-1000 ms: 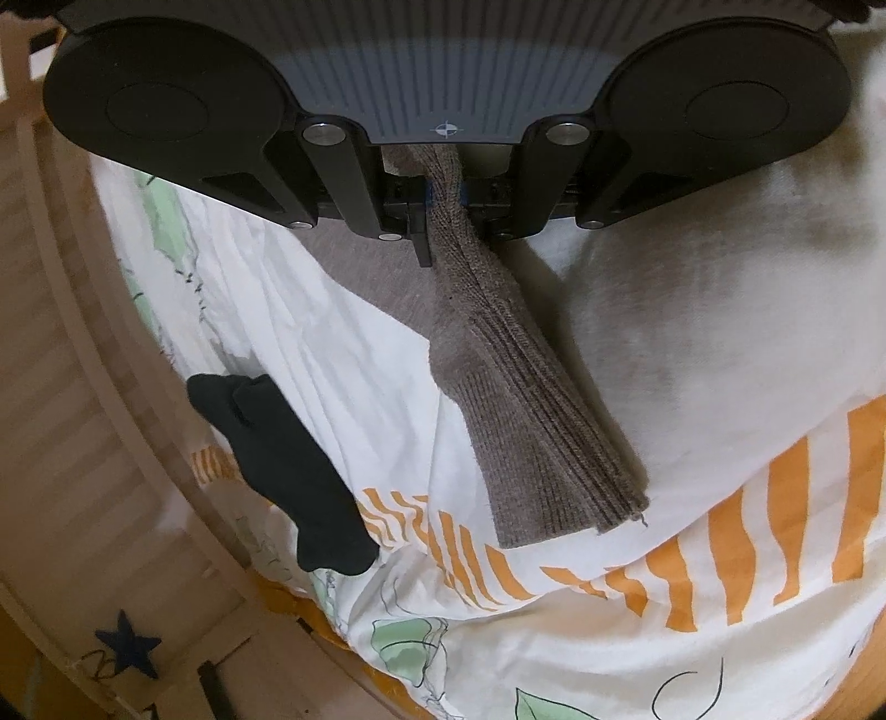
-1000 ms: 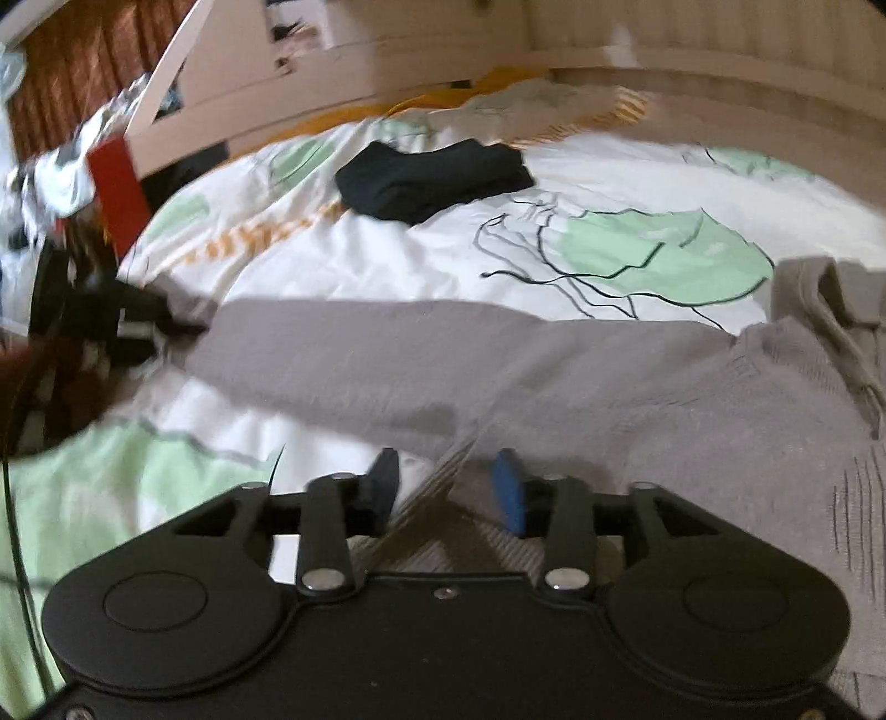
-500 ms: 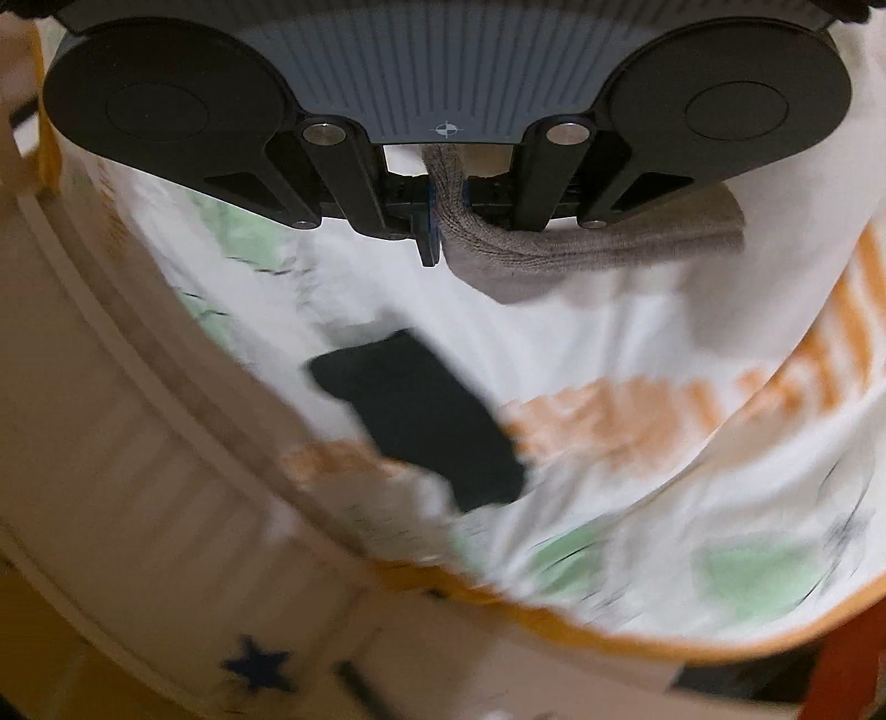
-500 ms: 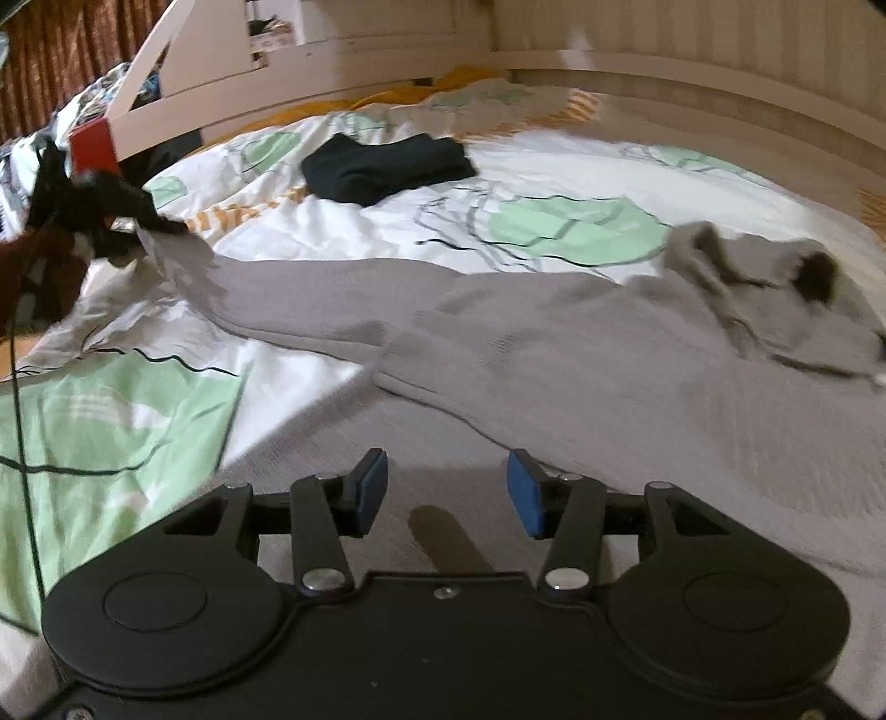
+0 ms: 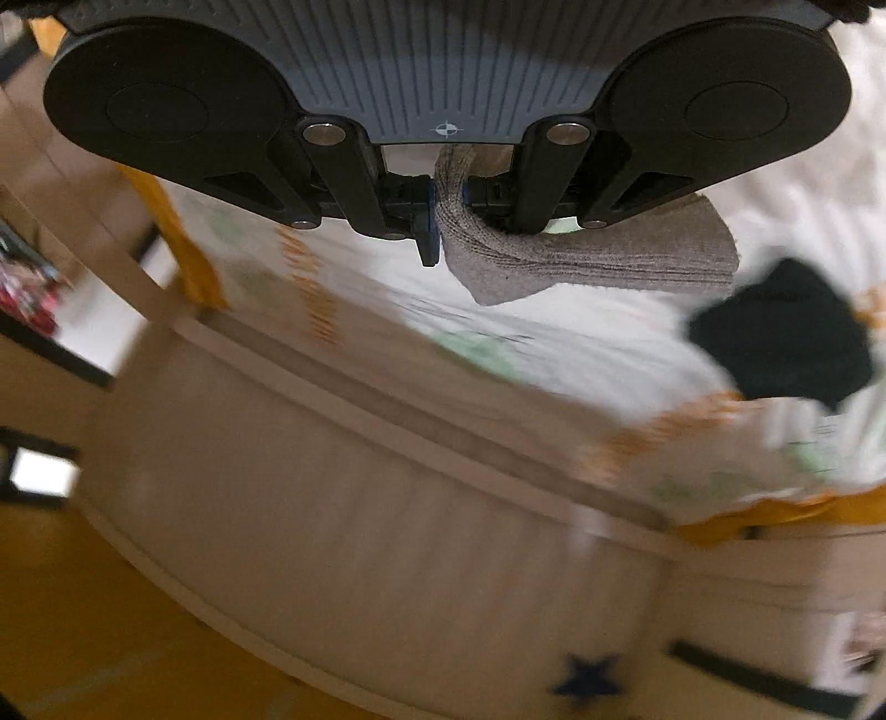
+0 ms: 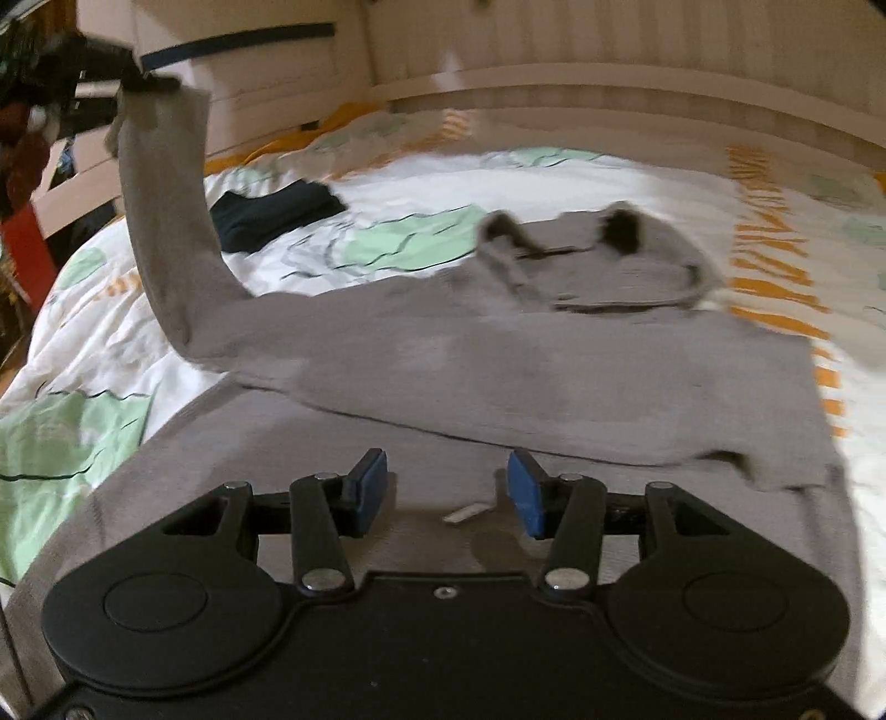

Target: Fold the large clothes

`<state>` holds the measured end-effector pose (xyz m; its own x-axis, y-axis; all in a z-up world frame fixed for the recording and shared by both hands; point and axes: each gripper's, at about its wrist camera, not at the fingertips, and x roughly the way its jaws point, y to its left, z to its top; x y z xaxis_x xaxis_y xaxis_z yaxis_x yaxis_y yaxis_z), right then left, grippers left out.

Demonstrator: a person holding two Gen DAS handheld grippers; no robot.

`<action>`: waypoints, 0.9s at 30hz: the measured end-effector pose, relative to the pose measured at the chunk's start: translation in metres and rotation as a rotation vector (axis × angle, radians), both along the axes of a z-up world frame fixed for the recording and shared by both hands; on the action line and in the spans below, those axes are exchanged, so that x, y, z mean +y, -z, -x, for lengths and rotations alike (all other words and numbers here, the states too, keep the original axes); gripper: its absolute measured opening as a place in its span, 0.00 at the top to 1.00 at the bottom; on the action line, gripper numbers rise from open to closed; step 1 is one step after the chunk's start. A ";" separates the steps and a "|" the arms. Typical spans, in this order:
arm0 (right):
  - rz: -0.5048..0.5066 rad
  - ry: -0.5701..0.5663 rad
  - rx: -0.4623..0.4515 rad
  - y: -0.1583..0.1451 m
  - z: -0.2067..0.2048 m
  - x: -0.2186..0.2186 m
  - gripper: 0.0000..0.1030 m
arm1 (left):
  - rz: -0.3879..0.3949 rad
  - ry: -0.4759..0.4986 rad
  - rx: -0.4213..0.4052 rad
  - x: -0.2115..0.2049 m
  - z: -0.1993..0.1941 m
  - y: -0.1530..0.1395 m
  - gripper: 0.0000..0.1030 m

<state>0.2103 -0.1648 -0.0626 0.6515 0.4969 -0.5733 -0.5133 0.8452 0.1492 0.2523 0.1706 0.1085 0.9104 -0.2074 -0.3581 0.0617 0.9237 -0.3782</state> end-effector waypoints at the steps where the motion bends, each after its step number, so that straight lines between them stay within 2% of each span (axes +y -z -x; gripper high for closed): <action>1: -0.005 0.020 -0.011 -0.001 0.001 -0.007 0.45 | -0.010 0.025 0.001 -0.017 -0.004 0.002 0.93; 4: -0.026 0.076 -0.024 -0.003 0.000 -0.022 0.45 | -0.017 0.088 0.038 -0.071 -0.017 0.019 0.93; 9: -0.078 0.145 -0.022 -0.009 -0.004 -0.041 0.45 | -0.028 0.182 0.130 -0.139 -0.041 0.076 0.93; 13: -0.096 0.206 -0.002 -0.010 -0.008 -0.055 0.45 | -0.059 0.233 0.221 -0.174 -0.049 0.126 0.93; 17: -0.099 0.273 0.040 -0.005 -0.012 -0.071 0.45 | -0.073 0.259 0.300 -0.187 -0.048 0.158 0.90; 18: -0.095 0.297 0.051 -0.003 -0.014 -0.074 0.45 | -0.076 0.273 0.316 -0.188 -0.047 0.163 0.83; 19: -0.092 0.315 0.060 -0.002 -0.015 -0.078 0.45 | -0.079 0.289 0.327 -0.192 -0.044 0.166 0.68; 20: -0.090 0.329 0.068 -0.001 -0.015 -0.081 0.45 | -0.081 0.309 0.336 -0.192 -0.040 0.170 0.59; 22: -0.091 0.365 0.084 0.001 -0.017 -0.087 0.45 | -0.083 0.347 0.348 -0.192 -0.033 0.176 0.30; 24: -0.092 0.391 0.096 0.003 -0.017 -0.092 0.44 | -0.085 0.375 0.373 -0.192 -0.026 0.182 0.23; 27: -0.087 0.419 0.106 0.005 -0.018 -0.097 0.41 | -0.081 0.406 0.405 -0.188 -0.017 0.185 0.22</action>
<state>0.2283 -0.2618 -0.0673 0.7468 0.2521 -0.6155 -0.1074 0.9590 0.2625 0.2696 -0.0175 -0.0761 0.5511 -0.4683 -0.6906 0.2821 0.8835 -0.3740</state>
